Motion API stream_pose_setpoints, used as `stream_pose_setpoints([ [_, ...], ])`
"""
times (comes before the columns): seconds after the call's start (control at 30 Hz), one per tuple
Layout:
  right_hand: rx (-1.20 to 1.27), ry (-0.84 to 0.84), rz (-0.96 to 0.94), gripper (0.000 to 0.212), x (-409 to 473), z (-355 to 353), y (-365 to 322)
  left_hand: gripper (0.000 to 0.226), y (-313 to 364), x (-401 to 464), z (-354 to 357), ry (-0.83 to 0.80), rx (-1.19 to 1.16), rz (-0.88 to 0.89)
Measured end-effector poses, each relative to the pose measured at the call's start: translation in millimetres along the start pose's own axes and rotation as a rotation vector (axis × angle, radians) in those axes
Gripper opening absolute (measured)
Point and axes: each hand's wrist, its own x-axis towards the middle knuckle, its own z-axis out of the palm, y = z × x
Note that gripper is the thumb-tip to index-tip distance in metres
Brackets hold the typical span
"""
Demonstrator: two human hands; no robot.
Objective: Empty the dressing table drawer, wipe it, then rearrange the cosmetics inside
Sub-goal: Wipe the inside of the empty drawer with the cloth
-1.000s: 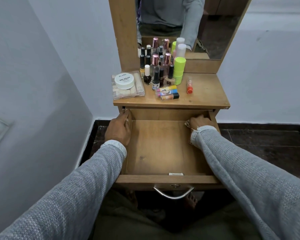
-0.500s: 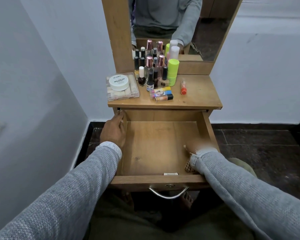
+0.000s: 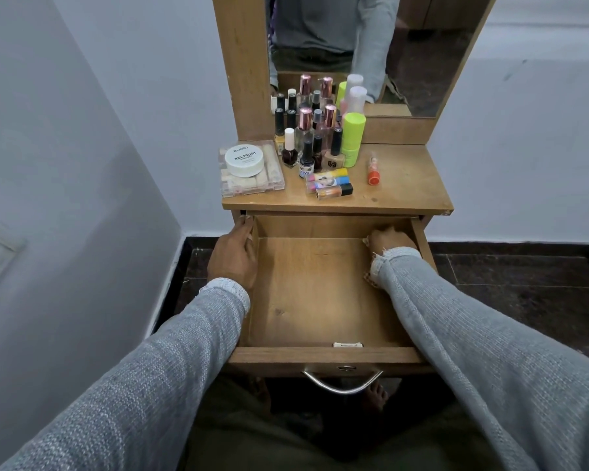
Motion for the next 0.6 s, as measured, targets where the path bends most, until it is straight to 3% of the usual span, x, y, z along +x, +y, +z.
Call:
stream_pose_setpoints([
  [0.13,-0.025,-0.015,-0.066,0.027,-7,2,-16,0.045,1,0,1,0.010,-0.017,-0.007],
  [0.4,0.106,0.032,-0.306,0.028,-19,4,-121,0.043,2,0,-1,-0.004,-0.006,-0.011],
  [0.6,0.188,0.022,-0.406,0.032,-26,2,-149,0.044,-1,1,2,-0.001,0.035,-0.005],
])
